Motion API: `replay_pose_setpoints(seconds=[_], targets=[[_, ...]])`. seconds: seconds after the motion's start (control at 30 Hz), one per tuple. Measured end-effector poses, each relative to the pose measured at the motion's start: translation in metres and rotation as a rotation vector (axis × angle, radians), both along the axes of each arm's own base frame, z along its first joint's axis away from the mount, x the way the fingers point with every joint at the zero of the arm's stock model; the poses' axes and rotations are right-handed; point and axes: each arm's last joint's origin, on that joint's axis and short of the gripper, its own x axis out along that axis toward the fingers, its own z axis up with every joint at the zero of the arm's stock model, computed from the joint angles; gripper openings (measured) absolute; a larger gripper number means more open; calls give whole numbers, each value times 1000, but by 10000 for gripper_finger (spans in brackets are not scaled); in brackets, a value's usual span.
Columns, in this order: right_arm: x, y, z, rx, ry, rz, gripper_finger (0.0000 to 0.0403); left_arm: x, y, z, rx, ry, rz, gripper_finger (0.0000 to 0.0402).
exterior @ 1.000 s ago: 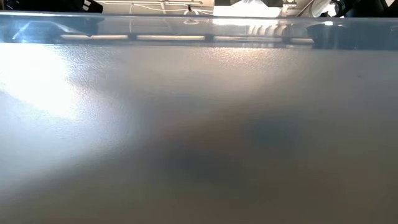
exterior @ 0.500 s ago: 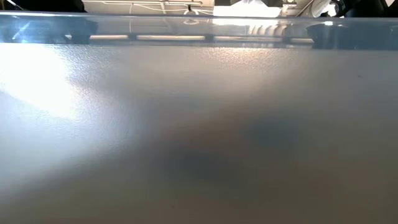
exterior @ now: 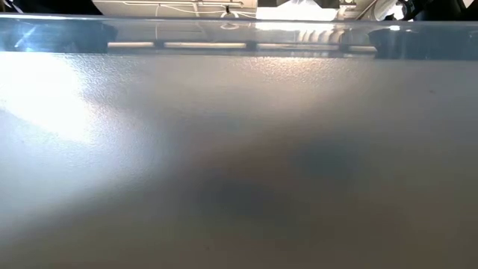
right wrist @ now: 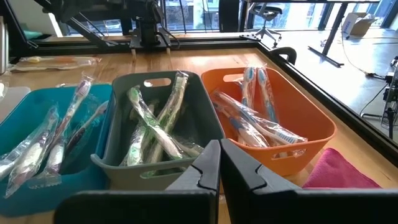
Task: Pick & Place Toothbrushes
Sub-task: Put the green toothbrush into the green bin
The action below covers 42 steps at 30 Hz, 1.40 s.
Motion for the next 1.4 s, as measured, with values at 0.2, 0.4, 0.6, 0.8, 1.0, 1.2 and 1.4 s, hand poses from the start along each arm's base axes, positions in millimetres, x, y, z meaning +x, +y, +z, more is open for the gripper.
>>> replay_pose_setpoints(seconds=[0.2,0.4,0.6,0.8,1.0,1.2,1.4], targets=[[0,0,0,1,0,0,4,0,0,0,-113,10,55,15],[0,0,0,1,0,-1,4,-1,0,-1,-269,45,116,15],[0,0,0,1,0,-1,4,-1,-1,-2,-330,66,121,15],[0,0,0,1,0,0,4,-5,2,-10,-337,150,174,4],[0,0,0,1,0,-1,4,-10,5,-17,-385,234,266,1],[0,0,0,1,0,-1,4,-9,4,-15,-391,210,251,1],[0,0,0,1,0,-1,4,-2,0,0,-332,219,240,0]])
